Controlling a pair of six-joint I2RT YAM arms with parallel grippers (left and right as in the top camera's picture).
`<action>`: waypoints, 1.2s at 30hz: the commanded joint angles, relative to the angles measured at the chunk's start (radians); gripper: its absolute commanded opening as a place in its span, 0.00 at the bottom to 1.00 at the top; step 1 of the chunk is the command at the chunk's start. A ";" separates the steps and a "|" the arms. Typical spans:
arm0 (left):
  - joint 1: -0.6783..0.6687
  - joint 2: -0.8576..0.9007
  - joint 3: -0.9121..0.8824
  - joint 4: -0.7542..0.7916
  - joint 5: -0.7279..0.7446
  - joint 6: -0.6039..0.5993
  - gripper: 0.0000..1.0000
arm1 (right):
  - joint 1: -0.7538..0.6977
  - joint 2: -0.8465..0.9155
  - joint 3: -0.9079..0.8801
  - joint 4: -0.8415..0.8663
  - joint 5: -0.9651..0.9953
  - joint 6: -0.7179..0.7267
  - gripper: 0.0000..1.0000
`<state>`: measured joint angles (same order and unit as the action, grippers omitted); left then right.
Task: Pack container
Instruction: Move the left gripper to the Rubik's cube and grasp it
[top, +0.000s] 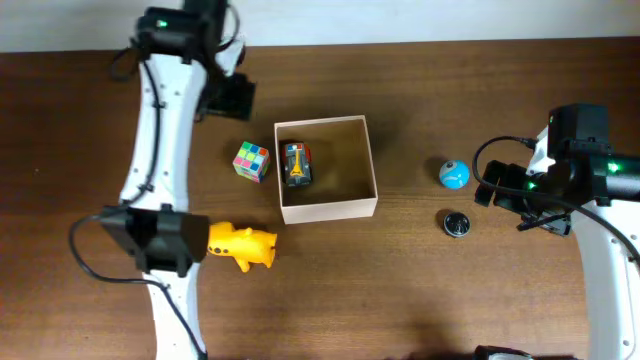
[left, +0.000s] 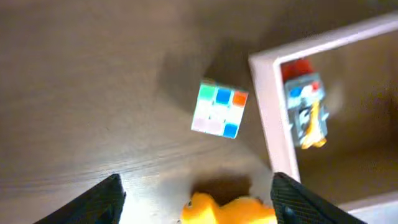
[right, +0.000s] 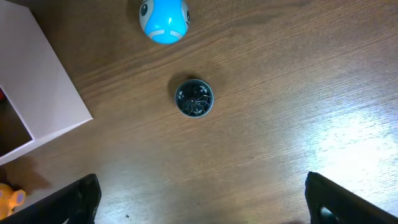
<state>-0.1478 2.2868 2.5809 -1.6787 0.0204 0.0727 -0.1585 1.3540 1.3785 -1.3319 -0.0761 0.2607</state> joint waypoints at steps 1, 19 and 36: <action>0.014 -0.013 -0.151 0.038 0.095 0.135 0.76 | -0.008 0.001 0.019 0.000 0.009 -0.001 0.99; -0.007 -0.013 -0.657 0.446 0.095 0.165 0.74 | -0.008 0.001 0.019 0.002 0.010 -0.001 0.99; -0.013 -0.013 -0.655 0.463 0.095 0.160 0.53 | -0.008 0.001 0.019 0.003 0.009 -0.001 0.99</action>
<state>-0.1551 2.2871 1.9091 -1.1912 0.1017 0.2321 -0.1585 1.3540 1.3785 -1.3315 -0.0761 0.2596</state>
